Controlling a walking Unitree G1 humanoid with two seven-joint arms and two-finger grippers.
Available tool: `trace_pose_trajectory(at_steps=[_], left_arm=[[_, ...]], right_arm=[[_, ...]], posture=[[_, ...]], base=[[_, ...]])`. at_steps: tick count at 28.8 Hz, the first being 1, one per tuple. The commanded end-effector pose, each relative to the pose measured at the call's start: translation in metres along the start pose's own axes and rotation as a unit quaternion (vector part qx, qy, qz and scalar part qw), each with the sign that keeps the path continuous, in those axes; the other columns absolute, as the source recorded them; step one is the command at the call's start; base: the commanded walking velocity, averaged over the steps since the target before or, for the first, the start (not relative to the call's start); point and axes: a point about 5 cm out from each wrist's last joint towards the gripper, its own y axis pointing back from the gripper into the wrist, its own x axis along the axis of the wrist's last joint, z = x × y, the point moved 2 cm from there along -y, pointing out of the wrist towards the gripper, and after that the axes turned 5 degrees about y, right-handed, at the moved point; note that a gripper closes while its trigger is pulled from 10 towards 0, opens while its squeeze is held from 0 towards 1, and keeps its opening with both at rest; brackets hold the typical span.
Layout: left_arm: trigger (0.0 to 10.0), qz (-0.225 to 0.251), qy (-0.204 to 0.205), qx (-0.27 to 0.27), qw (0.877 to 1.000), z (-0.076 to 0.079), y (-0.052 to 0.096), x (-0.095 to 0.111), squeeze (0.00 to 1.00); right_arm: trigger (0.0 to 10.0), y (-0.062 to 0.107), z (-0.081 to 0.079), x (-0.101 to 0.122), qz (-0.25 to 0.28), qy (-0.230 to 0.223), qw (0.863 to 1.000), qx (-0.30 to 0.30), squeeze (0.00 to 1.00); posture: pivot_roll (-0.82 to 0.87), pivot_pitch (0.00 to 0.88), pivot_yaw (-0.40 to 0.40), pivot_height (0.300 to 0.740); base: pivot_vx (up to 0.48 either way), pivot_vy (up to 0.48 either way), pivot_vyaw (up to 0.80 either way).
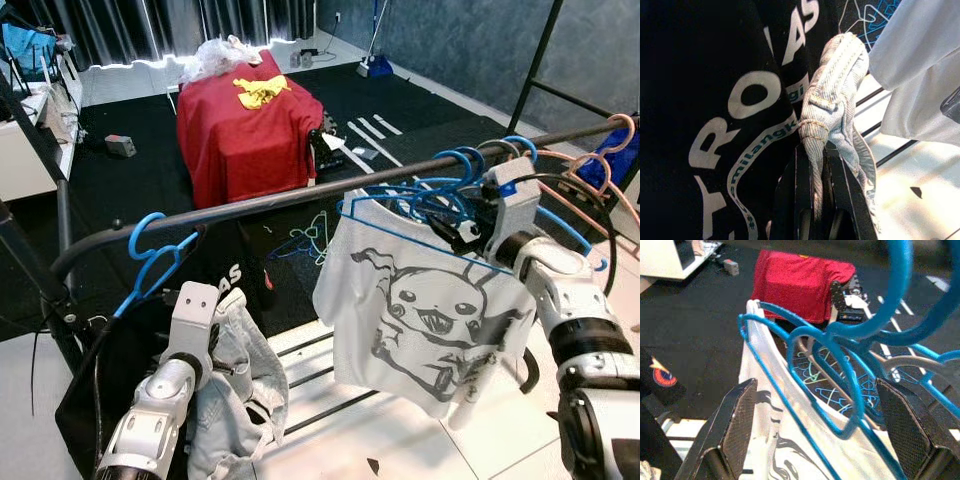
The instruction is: Hang hanger
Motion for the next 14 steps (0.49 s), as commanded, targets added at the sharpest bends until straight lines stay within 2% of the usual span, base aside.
trace_pose_trajectory(at_steps=[1, 5, 14], left_arm=[[10.0, -0.003, -0.007, 0.018, 1.0, -0.014, 0.003, 0.0, 0.0], [10.0, -0.009, -0.011, 0.028, 1.0, -0.022, 0.01, -0.004, 0.0], [10.0, -0.009, -0.014, 0.04, 0.999, -0.029, 0.011, -0.001, 0.0]], right_arm=[[10.0, -0.002, -0.001, 0.0, -0.007, 0.012, 1.0, 0.01, 1.0], [10.0, -0.006, -0.001, 0.003, -0.016, 0.018, 1.0, 0.014, 1.0], [10.0, -0.011, -0.001, 0.009, -0.024, 0.028, 0.999, 0.023, 1.0]], posture=[[0.05, 0.119, 0.036, 0.74], [0.06, 0.139, 0.034, 0.74], [0.07, 0.159, 0.027, 0.74]], base=[[0.0, 0.0, 0.0], [0.0, 0.0, 0.0], [0.0, 0.0, 0.0]])
